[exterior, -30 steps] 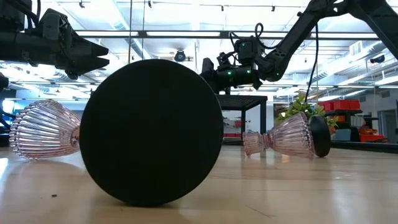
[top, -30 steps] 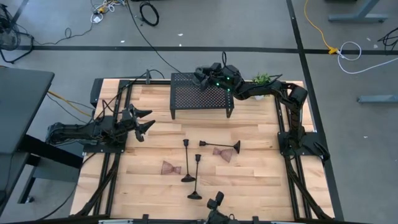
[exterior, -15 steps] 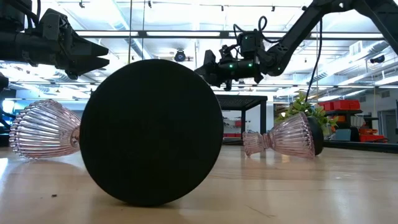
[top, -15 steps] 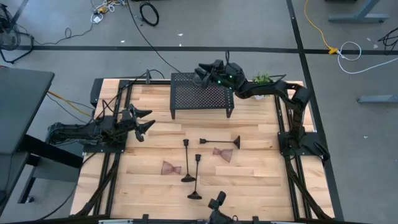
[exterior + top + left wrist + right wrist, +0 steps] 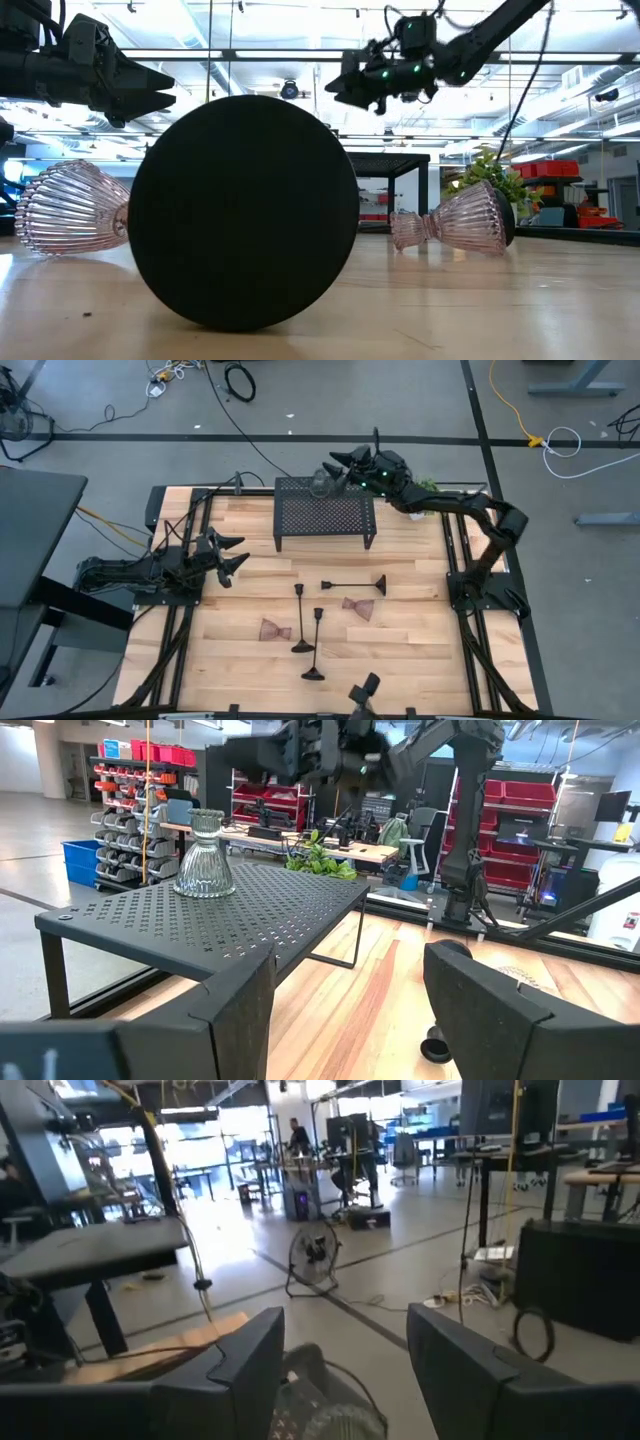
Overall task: Pick & Place candle stick holders
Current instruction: Put the right pink glass candle holder on the shelf
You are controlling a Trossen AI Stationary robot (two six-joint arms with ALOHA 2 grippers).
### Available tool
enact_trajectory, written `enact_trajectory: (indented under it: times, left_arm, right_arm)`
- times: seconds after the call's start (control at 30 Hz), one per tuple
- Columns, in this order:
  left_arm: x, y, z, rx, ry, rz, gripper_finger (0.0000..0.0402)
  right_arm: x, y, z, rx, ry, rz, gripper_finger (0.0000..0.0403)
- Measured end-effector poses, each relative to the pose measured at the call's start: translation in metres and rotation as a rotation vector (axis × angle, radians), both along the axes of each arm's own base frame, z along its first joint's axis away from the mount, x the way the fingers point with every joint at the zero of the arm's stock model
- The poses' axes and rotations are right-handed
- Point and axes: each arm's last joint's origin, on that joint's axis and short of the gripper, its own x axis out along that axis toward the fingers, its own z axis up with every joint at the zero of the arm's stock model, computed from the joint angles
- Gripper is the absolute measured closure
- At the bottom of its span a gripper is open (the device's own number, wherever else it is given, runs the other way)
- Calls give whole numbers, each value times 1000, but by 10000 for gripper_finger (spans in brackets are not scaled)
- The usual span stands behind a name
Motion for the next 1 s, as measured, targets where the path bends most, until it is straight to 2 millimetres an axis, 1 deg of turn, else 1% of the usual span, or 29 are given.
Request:
enact_trajectory:
  times: [0.1, 0.3, 0.43, 0.53, 0.7, 0.77, 0.87, 1.0]
  left_arm:
    - [0, 0, 0, 0, 0, 0, 147]
    - [0, 0, 0, 0, 0, -1, 147]
    - [0, 0, 0, 0, 0, -1, 147]
    - [0, 0, 0, 0, 0, -1, 147]
    - [0, 0, 0, -1, 0, -1, 147]
    - [0, 0, 0, -1, -1, -1, 147]
    - [0, 0, 0, 0, -1, -3, 147]
    - [0, 0, 0, 0, 0, -3, 147]
  right_arm:
    - [-13, 10, 19, -11, 41, 1, 192]
    - [-47, 39, 62, -37, 94, 19, 192]
    - [-71, 61, 84, -35, 109, 40, 192]
    - [-88, 80, 96, -26, 126, 68, 192]
    - [-107, 120, 106, 6, 179, 195, 192]
    - [-112, 136, 106, 31, 209, 270, 192]
    - [-112, 159, 104, 79, 236, 380, 192]
    - [-105, 190, 98, 141, 287, 514, 192]
